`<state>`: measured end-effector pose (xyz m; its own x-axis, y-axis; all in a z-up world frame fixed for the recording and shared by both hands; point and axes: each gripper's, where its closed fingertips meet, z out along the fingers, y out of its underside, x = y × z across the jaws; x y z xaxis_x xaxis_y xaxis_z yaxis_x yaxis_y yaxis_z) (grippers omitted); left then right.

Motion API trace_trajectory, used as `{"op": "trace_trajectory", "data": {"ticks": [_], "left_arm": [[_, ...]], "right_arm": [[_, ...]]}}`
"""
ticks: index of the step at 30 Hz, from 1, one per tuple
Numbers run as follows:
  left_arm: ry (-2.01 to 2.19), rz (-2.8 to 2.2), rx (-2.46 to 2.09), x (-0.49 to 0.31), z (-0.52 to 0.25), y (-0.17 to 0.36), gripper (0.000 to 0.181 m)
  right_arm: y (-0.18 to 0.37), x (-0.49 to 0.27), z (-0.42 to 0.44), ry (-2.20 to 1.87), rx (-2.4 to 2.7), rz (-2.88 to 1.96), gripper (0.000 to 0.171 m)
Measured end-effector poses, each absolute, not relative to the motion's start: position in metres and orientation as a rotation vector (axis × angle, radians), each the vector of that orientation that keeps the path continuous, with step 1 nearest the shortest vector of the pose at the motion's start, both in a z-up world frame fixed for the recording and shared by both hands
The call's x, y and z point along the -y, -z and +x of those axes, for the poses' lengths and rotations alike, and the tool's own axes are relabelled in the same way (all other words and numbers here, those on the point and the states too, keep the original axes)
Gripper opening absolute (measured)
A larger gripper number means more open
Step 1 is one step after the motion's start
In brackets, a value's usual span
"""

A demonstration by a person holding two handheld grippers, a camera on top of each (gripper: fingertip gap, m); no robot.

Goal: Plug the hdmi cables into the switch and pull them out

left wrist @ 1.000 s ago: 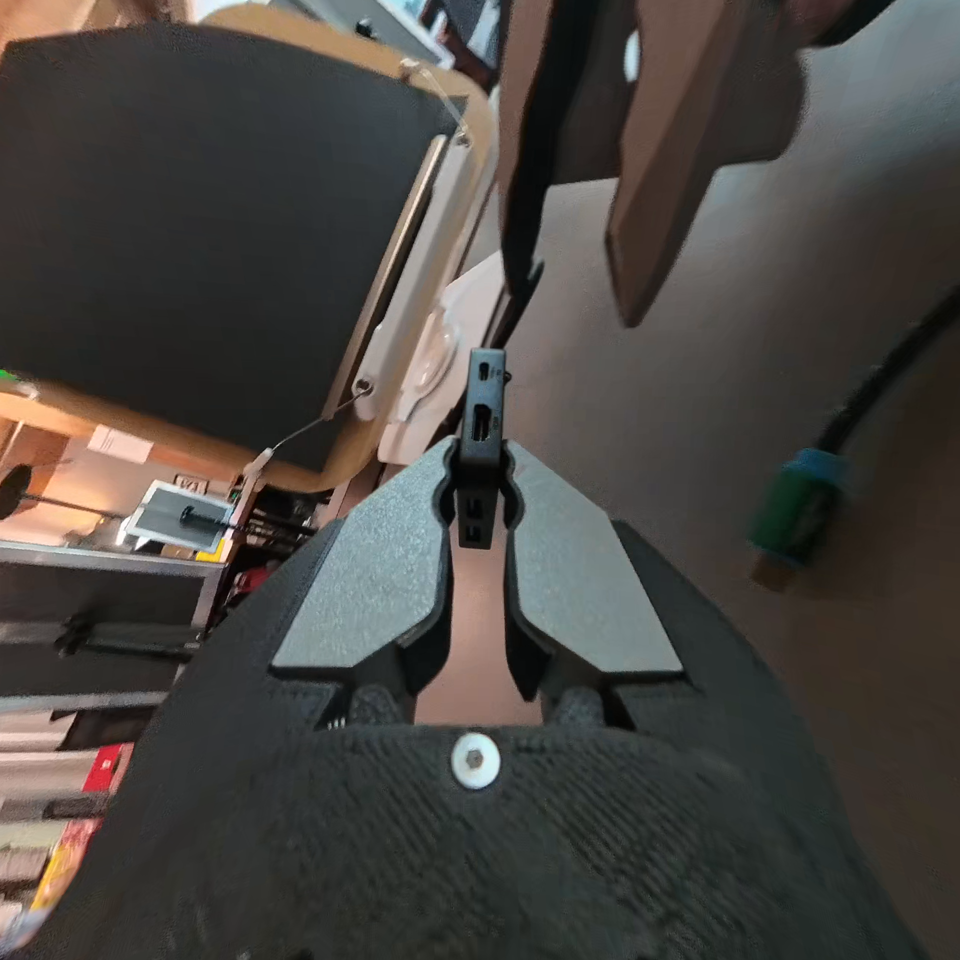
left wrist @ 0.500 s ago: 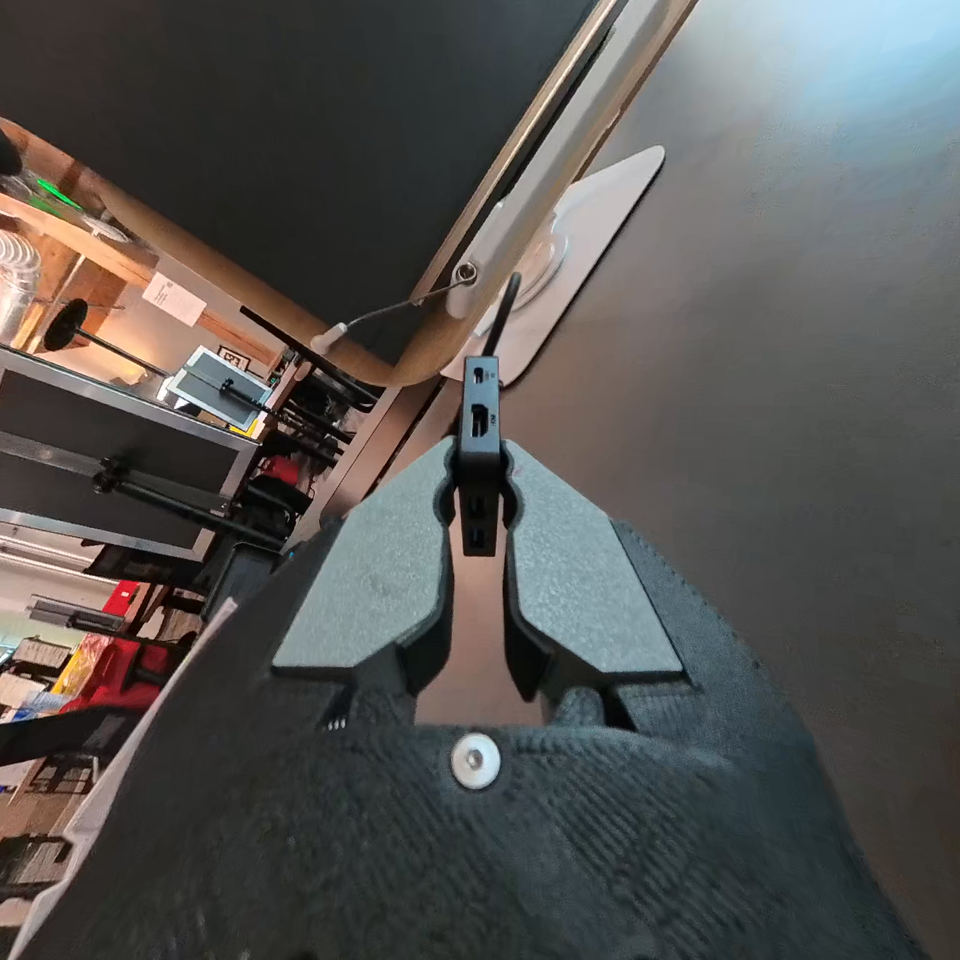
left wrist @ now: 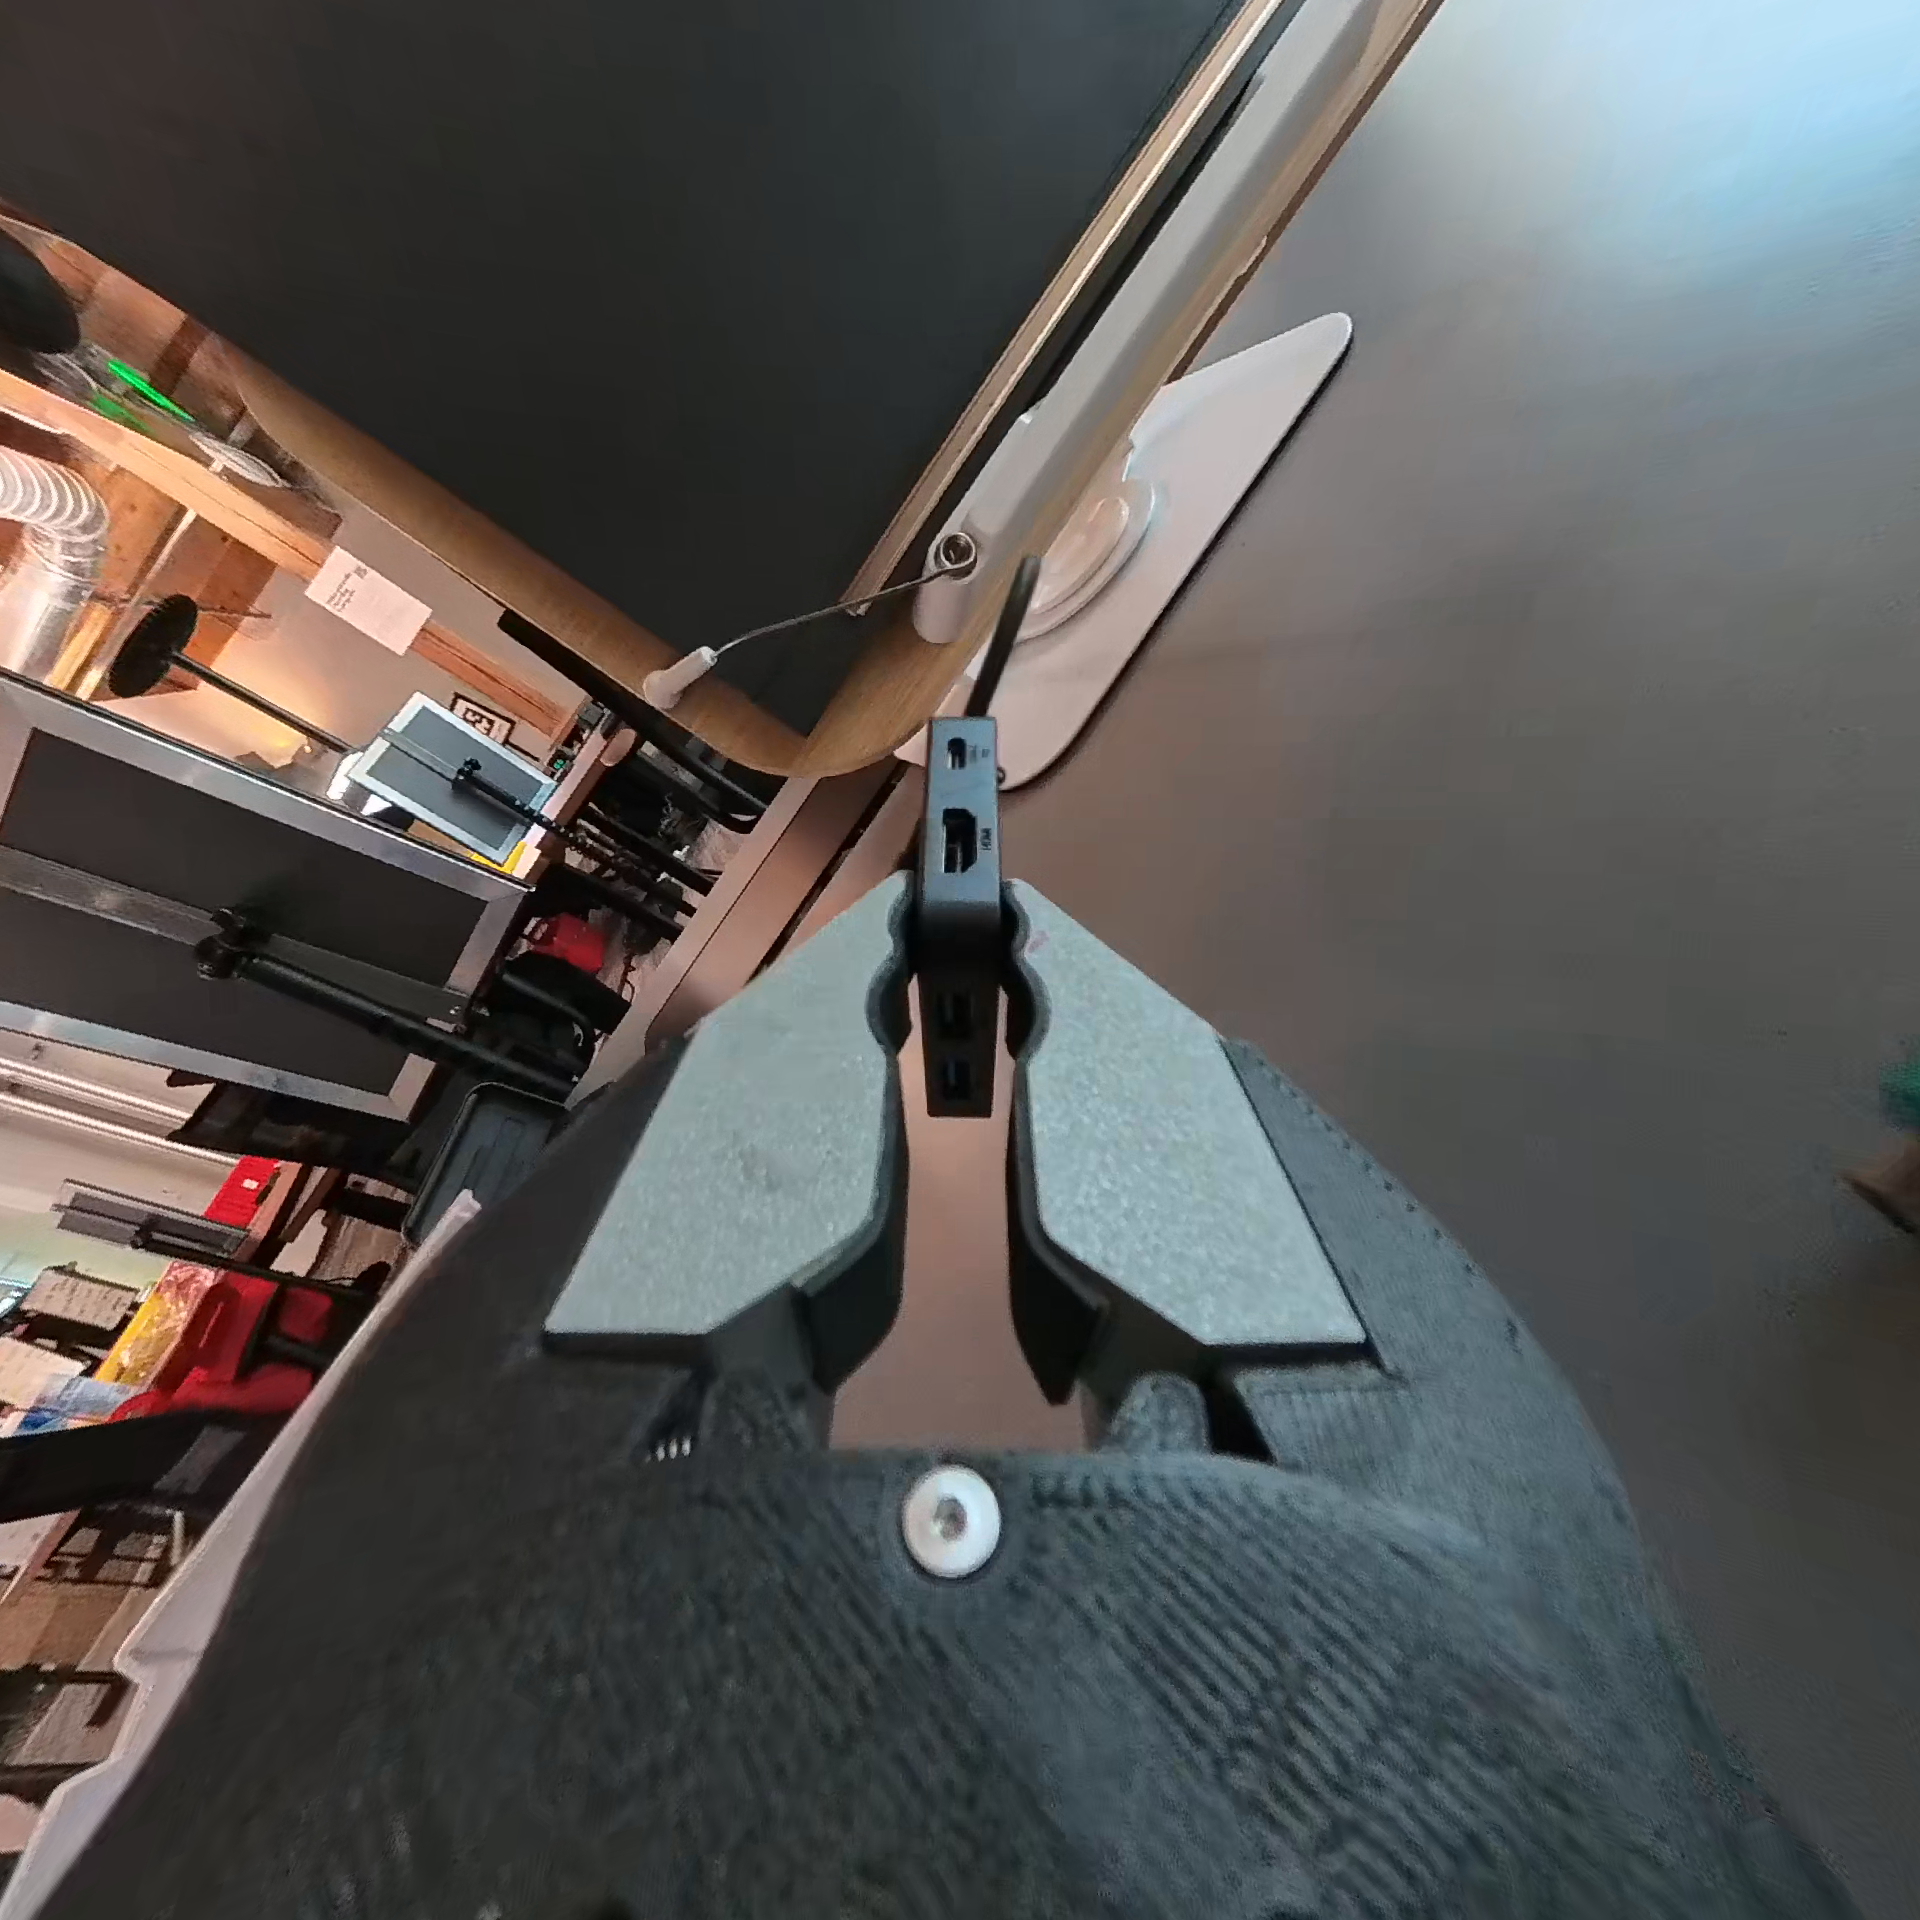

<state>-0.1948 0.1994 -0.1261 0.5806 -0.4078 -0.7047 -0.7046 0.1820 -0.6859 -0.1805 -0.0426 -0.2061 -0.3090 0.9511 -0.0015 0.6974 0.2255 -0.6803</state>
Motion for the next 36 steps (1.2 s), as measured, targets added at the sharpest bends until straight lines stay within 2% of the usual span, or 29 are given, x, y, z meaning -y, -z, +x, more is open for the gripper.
{"op": "trace_trajectory", "data": {"ticks": [6, 8, 13, 17, 19, 21, 23, 25, 30, 34, 36], "left_arm": [[-0.249, -1.399, -1.000, -0.195, -0.190, 0.118, 0.012], [-0.216, -1.342, -1.051, -0.186, -0.178, 0.116, 0.012], [-0.296, -1.077, -1.187, -0.152, -0.145, 0.102, 0.011], [-0.467, -0.893, -1.264, -0.136, -0.128, 0.098, 0.012], [-0.525, -0.869, -1.272, -0.136, -0.126, 0.098, 0.012], [-0.552, -0.837, -1.292, -0.134, -0.123, 0.099, 0.011], [-0.591, -0.792, -1.312, -0.129, -0.118, 0.100, 0.011], [-0.608, -0.751, -1.309, -0.123, -0.112, 0.100, 0.011], [-0.372, -0.888, -1.315, -0.121, -0.104, 0.114, 0.025], [-0.137, -1.063, -1.324, -0.122, -0.108, 0.129, 0.033], [-0.044, -1.145, -1.294, -0.126, -0.116, 0.129, 0.031]], "right_arm": [[0.192, -0.075, -0.144, -0.609, 1.580, -1.849, 0.054], [0.172, -0.093, -0.140, -0.760, 1.372, -1.888, 0.054], [0.118, -0.113, -0.131, -1.224, 0.931, -1.834, 0.069], [0.083, -0.115, -0.126, -1.592, 0.710, -1.686, 0.064], [0.084, -0.118, -0.124, -1.652, 0.652, -1.689, 0.060], [0.091, -0.124, -0.122, -1.635, 0.620, -1.722, 0.042], [0.094, -0.126, -0.123, -1.651, 0.597, -1.729, 0.040], [0.097, -0.128, -0.121, -1.637, 0.593, -1.748, 0.026], [0.099, -0.131, -0.113, -1.559, 0.630, -1.761, 0.019], [0.100, -0.139, -0.103, -1.186, 0.775, -1.748, 0.012], [0.100, -0.143, -0.096, -0.964, 0.867, -1.727, 0.010]]}}
